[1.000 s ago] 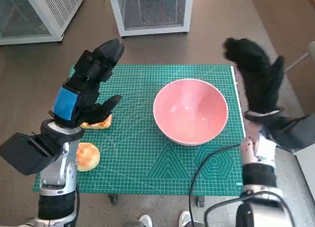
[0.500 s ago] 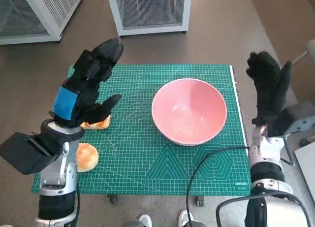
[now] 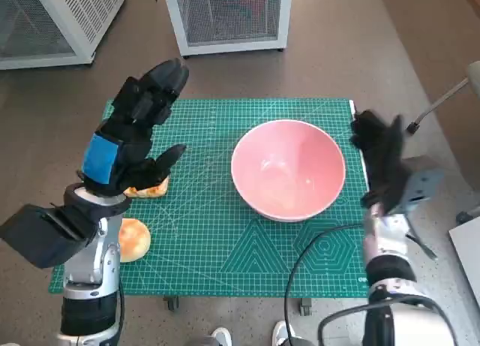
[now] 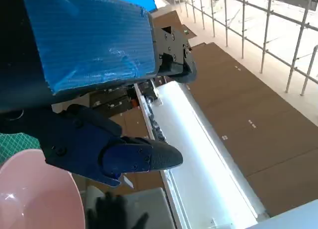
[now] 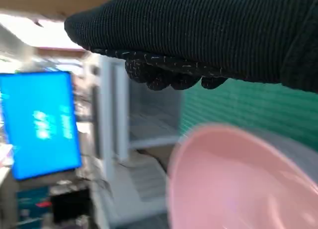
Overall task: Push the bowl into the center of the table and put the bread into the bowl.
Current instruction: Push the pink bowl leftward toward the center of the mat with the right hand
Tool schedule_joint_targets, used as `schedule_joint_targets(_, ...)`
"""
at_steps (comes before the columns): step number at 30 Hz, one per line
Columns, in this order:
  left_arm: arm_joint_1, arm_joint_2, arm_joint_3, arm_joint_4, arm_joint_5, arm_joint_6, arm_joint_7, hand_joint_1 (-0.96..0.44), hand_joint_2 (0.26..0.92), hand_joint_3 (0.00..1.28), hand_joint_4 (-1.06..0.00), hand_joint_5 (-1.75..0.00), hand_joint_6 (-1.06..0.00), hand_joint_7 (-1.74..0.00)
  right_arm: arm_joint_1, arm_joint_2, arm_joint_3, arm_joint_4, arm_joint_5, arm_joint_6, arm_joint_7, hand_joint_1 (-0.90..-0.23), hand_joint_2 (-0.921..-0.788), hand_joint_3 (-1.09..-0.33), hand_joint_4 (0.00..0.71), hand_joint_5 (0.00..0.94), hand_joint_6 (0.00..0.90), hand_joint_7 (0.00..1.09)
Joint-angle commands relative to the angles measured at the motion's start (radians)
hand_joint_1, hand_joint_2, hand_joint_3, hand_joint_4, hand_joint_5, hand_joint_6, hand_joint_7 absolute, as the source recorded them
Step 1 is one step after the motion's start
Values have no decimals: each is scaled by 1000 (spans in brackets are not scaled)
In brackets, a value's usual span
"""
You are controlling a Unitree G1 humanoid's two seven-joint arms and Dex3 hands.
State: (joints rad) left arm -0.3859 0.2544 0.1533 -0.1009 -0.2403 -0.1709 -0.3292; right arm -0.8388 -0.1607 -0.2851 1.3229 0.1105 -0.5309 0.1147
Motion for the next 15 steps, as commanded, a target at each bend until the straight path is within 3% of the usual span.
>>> schedule_joint_targets(1,18,4,11,-28,-8,-2,6,-569,921,356,-274,0,-135,-462,24,27,0,15,-15,46,-18,-535,-921,-761,248,4,407,18)
schedule_joint_targets(15,74,16,30,-112,-7,47,29,-574,921,356,-268,0,-129,-460,-2,132,-20,18,3,98,-4,-538,-921,-751,265,8,440,32)
